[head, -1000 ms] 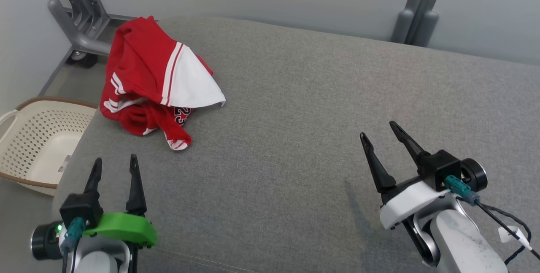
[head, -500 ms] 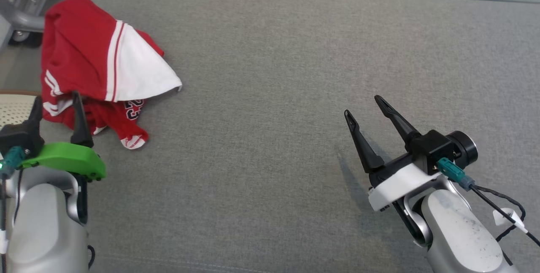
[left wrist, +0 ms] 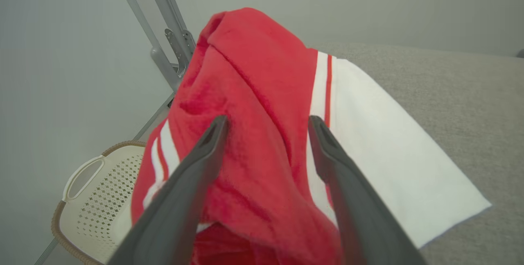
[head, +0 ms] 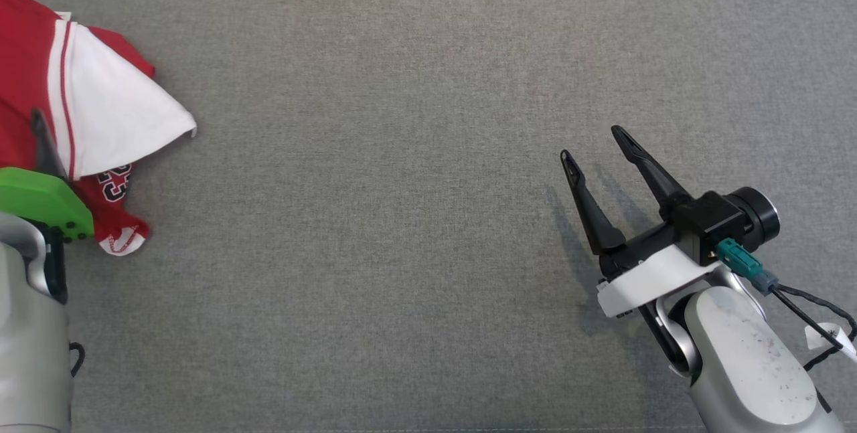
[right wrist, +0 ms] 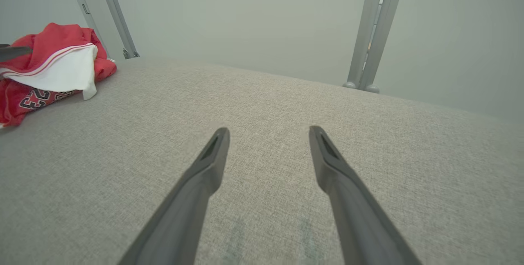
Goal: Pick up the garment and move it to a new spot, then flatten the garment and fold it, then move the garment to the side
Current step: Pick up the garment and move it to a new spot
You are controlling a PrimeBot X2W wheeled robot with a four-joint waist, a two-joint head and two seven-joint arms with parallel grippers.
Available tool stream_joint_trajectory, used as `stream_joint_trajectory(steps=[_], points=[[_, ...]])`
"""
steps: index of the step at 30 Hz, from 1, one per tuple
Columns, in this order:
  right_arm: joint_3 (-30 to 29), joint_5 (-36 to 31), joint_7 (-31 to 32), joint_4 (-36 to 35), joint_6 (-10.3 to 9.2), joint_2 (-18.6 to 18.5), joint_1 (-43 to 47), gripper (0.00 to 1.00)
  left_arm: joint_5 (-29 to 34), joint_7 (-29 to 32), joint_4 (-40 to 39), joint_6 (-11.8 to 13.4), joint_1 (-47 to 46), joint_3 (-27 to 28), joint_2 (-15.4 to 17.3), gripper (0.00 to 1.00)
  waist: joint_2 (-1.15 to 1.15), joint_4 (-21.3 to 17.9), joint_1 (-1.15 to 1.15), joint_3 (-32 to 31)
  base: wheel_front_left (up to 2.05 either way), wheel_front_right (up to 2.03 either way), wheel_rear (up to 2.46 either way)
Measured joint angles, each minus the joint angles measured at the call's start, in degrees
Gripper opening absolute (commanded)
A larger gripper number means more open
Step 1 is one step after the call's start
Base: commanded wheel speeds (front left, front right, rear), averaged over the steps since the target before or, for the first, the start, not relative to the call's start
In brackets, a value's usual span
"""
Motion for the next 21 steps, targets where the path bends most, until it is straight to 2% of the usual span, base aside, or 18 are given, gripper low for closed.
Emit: stream_joint_trajectory(steps=[8,12,13,14,15,17,21], points=[[-0.8,0.0,0.0,-0.7,0.0,-0.2,0.1,1.0,1.4,2.0,8.3,6.0,-5.9,-0.2,4.5,1.0,0.0,-2.3,0.0,3.2,0.0,0.0,0.0],[-1.0,0.0,0.0,-0.7,0.0,0.0,0.1,1.0,0.9,5.0,11.8,6.6,-8.1,-0.3,4.7,1.0,0.0,-2.6,0.0,3.9,0.0,0.0,0.0],[-1.1,0.0,0.0,-0.7,0.0,0.1,0.1,1.0,0.9,5.7,12.5,6.5,-8.6,-0.4,4.9,0.9,0.0,-2.7,0.0,4.0,0.0,0.0,0.0],[-1.1,0.0,0.0,-0.7,0.0,0.2,0.1,1.0,0.8,5.7,12.9,6.1,-8.8,-0.5,4.9,0.12,0.0,-2.7,0.0,4.0,0.0,0.0,0.0],[-1.2,0.1,0.0,-0.7,0.0,0.3,0.1,1.0,0.7,5.6,13.2,6.1,-9.0,-0.6,4.9,0.0,0.0,-2.7,0.0,4.0,0.0,0.0,0.0],[-1.5,0.1,0.0,-0.7,0.0,0.4,0.1,1.0,1.1,4.1,13.5,5.8,-9.1,-1.6,4.8,0.0,0.0,-2.4,0.0,3.9,0.0,0.0,0.0],[-1.5,0.4,0.0,-0.7,0.0,0.8,0.4,1.0,1.6,0.1,12.0,6.7,-9.1,-2.5,4.1,0.0,0.0,-1.7,0.0,3.3,0.0,0.0,0.0]])
